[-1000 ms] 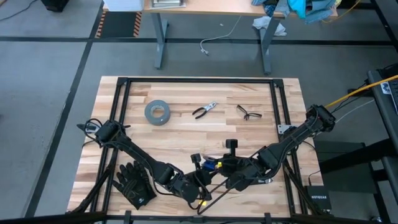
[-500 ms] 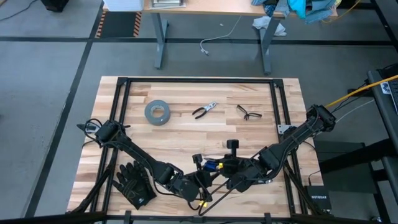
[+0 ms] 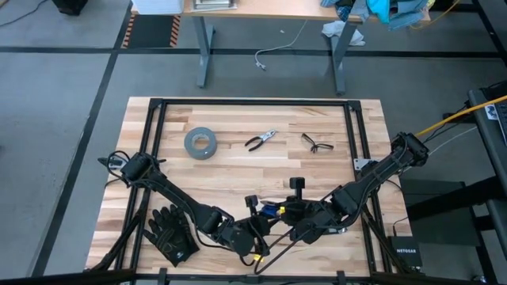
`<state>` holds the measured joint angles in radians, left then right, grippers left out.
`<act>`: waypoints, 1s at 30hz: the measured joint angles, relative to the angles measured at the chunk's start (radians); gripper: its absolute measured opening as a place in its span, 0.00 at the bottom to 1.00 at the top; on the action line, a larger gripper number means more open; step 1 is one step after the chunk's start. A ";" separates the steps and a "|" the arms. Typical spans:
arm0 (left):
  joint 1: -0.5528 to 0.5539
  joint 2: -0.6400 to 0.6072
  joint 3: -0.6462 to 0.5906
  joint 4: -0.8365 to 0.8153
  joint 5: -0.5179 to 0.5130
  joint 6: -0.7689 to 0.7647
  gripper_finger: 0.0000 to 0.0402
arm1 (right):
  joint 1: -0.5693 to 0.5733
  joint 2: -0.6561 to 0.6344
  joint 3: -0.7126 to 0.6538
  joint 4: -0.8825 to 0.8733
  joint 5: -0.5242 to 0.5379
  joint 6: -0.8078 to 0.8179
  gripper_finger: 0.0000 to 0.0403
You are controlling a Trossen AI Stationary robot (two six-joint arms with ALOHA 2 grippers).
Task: Coil cords
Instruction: Coil the blue wire cable onto the black spool
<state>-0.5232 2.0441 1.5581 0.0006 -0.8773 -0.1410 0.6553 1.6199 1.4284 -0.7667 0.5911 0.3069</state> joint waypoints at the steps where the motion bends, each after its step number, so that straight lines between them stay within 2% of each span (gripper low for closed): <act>1: 0.000 0.000 0.000 -0.001 0.001 0.004 0.02 | 0.000 0.000 0.000 0.000 0.000 0.000 0.01; 10: 0.000 0.000 0.000 0.004 0.002 -0.012 0.02 | 0.000 0.000 0.000 0.000 0.000 0.002 0.01; 14: 0.000 0.000 0.000 0.054 0.002 -0.002 0.05 | 0.000 -0.004 0.000 0.000 0.001 0.003 0.01; 18: 0.000 0.000 0.000 0.097 0.003 0.032 0.04 | 0.001 -0.005 0.000 -0.005 0.002 0.011 0.01; 23: 0.001 0.000 0.000 0.084 0.062 0.030 0.03 | 0.001 -0.004 0.000 -0.011 -0.003 0.014 0.01; 30: 0.001 0.000 0.000 0.084 0.072 0.024 0.07 | 0.001 -0.003 0.000 -0.012 -0.004 0.014 0.01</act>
<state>-0.5224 2.0441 1.5578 0.0841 -0.8057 -0.1165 0.6567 1.6165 1.4281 -0.7787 0.5873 0.3206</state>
